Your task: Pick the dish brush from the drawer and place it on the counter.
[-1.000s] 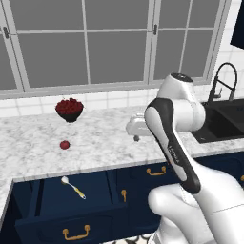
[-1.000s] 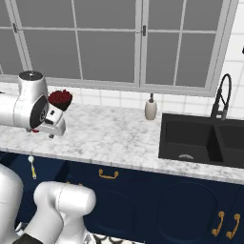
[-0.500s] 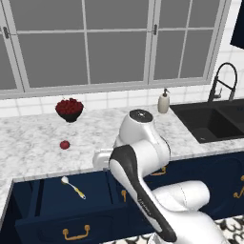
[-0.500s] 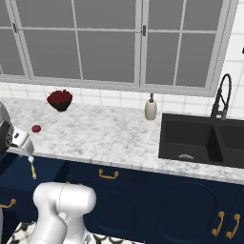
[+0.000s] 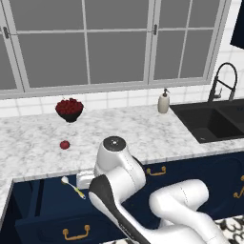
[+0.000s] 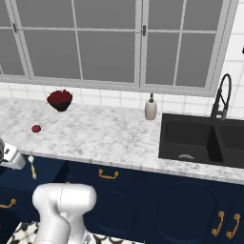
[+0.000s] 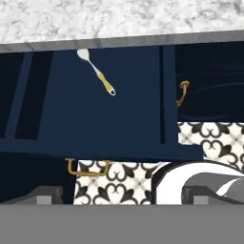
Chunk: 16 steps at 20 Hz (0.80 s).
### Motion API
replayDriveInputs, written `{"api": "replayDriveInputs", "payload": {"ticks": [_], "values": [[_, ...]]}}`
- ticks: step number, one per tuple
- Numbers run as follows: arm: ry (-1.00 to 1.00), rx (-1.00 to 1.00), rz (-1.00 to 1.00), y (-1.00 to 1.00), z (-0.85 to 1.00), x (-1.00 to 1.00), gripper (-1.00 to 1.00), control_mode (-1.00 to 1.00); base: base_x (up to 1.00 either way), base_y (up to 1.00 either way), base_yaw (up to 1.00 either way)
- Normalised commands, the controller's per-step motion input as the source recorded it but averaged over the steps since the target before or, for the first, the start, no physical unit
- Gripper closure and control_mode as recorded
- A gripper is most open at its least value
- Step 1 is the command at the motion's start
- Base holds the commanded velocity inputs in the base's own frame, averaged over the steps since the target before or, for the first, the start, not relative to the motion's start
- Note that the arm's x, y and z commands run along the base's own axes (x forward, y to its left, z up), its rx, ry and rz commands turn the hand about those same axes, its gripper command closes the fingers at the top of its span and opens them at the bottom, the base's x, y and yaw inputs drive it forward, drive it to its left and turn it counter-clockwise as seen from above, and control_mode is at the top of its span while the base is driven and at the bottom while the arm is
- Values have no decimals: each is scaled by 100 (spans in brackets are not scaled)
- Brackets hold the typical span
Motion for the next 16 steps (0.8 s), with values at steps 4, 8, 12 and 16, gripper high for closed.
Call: {"api": "replayDriveInputs", "payload": {"ticks": [4, 8, 12, 16], "values": [[5, 0, 0, 3, -58, 44, -100, -100, 0, 0, 0], [0, -1, 0, 23, -61, 44, -100, -100, 0, 0, 0], [0, -2, 0, 35, -55, 9, -100, -100, 0, 0, 0], [6, 0, 0, 31, -34, 8, -100, -100, 0, 0, 0]]}}
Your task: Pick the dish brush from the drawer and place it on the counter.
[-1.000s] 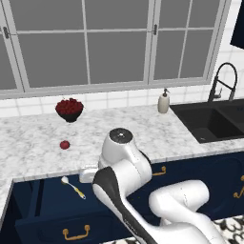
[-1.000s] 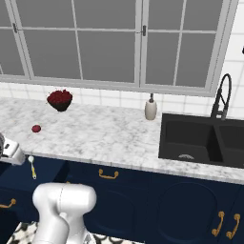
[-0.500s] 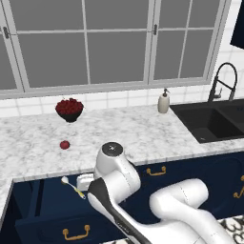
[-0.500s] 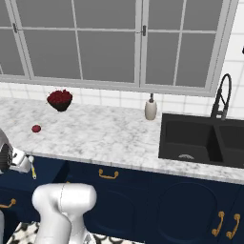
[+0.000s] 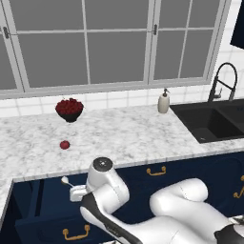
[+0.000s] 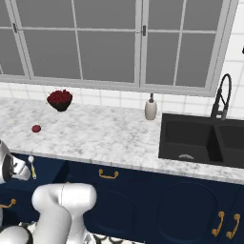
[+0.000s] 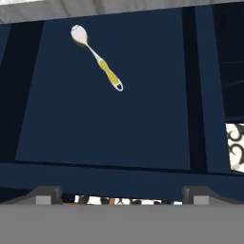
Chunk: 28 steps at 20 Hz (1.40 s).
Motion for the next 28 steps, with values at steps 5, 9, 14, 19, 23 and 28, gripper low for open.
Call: {"api": "replayDriveInputs", "payload": {"ticks": [5, 9, 14, 19, 23, 28], "values": [[9, 0, 0, 16, -27, 12, -100, -100, 0, 0, 0], [10, 0, 0, 4, -10, 14, -100, -100, 0, 0, 0], [3, 0, 0, 0, -24, 12, -100, -100, 0, 0, 0], [0, 0, 0, 0, -25, 9, -100, -100, 0, 0, 0], [-1, 0, 0, 3, -30, 10, -100, -100, 0, 0, 0], [0, 0, 0, 1, -27, 0, -100, -100, 0, 0, 0]]}}
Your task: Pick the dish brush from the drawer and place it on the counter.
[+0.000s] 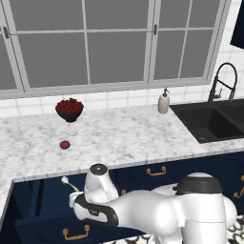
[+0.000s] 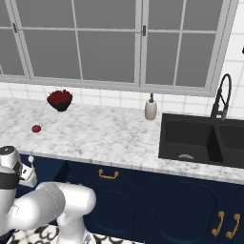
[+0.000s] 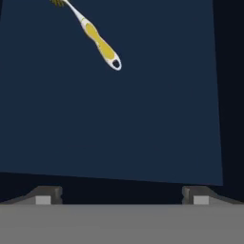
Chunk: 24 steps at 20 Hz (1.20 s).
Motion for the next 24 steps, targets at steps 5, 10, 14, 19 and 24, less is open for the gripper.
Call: {"api": "replayDriveInputs", "payload": {"ticks": [5, 10, 14, 19, 24], "values": [[2, 0, 0, 0, -1, -11, -100, -100, 0, 0, 0], [28, -2, 0, 0, -2, -93, -100, -100, 0, 0, 0], [42, -1, 0, -8, -3, -100, -100, -100, 0, 0, 0], [8, 0, 0, -5, 49, -95, -100, -100, 0, 0, 0], [-19, -3, 0, 2, 100, 0, -100, -100, 0, 0, 0]]}}
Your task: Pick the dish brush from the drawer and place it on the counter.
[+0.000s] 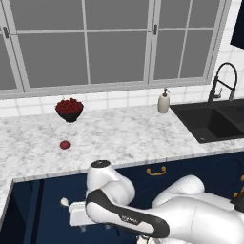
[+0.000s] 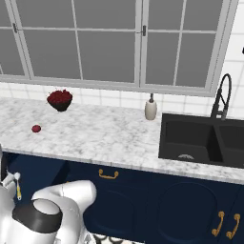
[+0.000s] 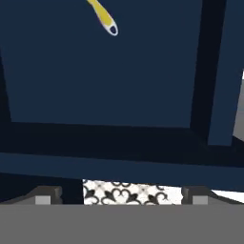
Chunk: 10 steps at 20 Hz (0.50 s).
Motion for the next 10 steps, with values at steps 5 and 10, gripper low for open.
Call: {"api": "replayDriveInputs", "payload": {"ticks": [5, 10], "values": [[-33, -1, 10, 1, 52, 32, -100, -100, 0, 0, 0], [-11, -2, 19, 12, 14, 49, -100, -100, 0, 0, 0]]}}
